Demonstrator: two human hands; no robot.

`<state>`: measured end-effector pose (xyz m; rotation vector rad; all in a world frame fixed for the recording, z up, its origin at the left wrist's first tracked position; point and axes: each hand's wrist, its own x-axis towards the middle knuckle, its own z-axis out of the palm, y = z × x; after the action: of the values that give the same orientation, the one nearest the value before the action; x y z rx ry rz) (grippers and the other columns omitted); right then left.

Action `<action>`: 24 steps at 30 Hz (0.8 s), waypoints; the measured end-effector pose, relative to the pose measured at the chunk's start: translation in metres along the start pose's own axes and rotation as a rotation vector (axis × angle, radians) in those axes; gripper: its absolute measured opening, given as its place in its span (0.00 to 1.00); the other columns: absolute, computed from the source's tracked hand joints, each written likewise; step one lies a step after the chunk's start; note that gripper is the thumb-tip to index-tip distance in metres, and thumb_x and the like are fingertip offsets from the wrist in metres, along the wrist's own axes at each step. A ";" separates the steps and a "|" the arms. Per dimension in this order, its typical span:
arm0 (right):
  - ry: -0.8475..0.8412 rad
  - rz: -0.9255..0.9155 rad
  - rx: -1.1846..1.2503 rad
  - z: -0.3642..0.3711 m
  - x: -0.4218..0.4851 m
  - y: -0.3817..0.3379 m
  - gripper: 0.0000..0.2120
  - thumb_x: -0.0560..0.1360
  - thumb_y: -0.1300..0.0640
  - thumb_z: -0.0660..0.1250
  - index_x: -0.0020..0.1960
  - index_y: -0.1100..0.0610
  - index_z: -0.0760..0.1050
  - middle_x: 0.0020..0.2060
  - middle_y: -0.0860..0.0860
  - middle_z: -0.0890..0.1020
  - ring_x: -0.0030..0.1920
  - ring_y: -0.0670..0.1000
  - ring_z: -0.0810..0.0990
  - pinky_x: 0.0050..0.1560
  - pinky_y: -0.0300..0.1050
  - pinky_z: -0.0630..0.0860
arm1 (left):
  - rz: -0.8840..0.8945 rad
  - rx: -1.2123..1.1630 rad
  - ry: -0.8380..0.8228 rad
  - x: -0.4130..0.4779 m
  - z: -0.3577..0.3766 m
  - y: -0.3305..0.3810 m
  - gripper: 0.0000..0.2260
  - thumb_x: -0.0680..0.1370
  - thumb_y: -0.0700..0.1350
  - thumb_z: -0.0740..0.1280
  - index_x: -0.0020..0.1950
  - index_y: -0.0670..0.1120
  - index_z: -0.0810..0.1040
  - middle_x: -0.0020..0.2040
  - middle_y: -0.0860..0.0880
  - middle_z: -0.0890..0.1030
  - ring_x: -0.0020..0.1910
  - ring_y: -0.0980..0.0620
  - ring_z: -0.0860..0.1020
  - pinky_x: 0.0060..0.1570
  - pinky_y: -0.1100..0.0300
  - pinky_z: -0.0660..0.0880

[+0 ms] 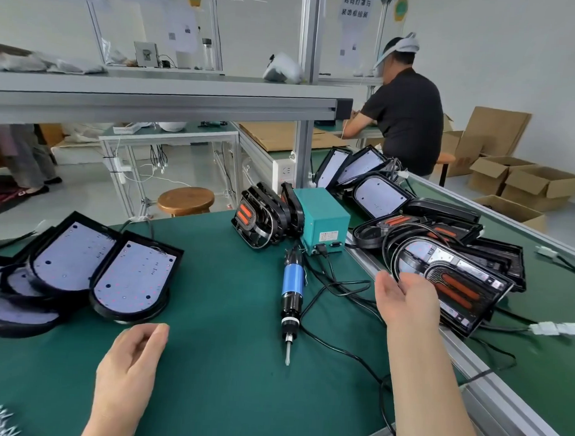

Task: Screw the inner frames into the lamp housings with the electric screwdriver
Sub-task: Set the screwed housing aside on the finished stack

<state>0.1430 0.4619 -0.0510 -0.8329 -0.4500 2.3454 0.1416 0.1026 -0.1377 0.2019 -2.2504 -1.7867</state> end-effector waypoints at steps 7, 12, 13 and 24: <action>-0.296 -0.084 -0.400 0.044 -0.006 0.058 0.08 0.82 0.69 0.61 0.46 0.62 0.74 0.38 0.53 0.75 0.38 0.38 0.78 0.47 0.26 0.73 | -0.015 -0.017 0.008 0.000 0.002 0.000 0.10 0.80 0.49 0.69 0.42 0.62 0.83 0.47 0.53 0.85 0.50 0.52 0.83 0.52 0.55 0.75; -0.418 -0.326 -0.858 0.081 -0.012 0.099 0.13 0.78 0.68 0.59 0.59 0.56 0.74 0.53 0.50 0.74 0.48 0.45 0.73 0.42 0.34 0.68 | -0.016 -0.023 0.014 -0.003 0.002 0.004 0.09 0.80 0.49 0.70 0.42 0.61 0.82 0.45 0.56 0.84 0.45 0.60 0.82 0.49 0.59 0.74; -0.460 -0.391 -0.946 0.087 -0.012 0.110 0.16 0.79 0.66 0.60 0.63 0.53 0.74 0.58 0.49 0.73 0.50 0.42 0.73 0.44 0.33 0.68 | -0.015 -0.021 0.015 -0.003 0.001 0.005 0.09 0.80 0.48 0.70 0.41 0.61 0.82 0.45 0.57 0.83 0.44 0.61 0.82 0.49 0.59 0.74; -0.450 -0.912 -1.601 0.118 0.045 0.180 0.19 0.77 0.57 0.71 0.66 0.59 0.71 0.66 0.58 0.69 0.65 0.59 0.69 0.66 0.51 0.71 | -0.006 -0.009 0.045 -0.002 -0.001 0.006 0.07 0.79 0.43 0.71 0.42 0.50 0.85 0.44 0.55 0.83 0.41 0.60 0.81 0.40 0.76 0.72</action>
<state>-0.0392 0.3409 -0.0714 -0.4115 -2.3845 0.9198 0.1440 0.1038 -0.1320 0.2441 -2.2124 -1.7774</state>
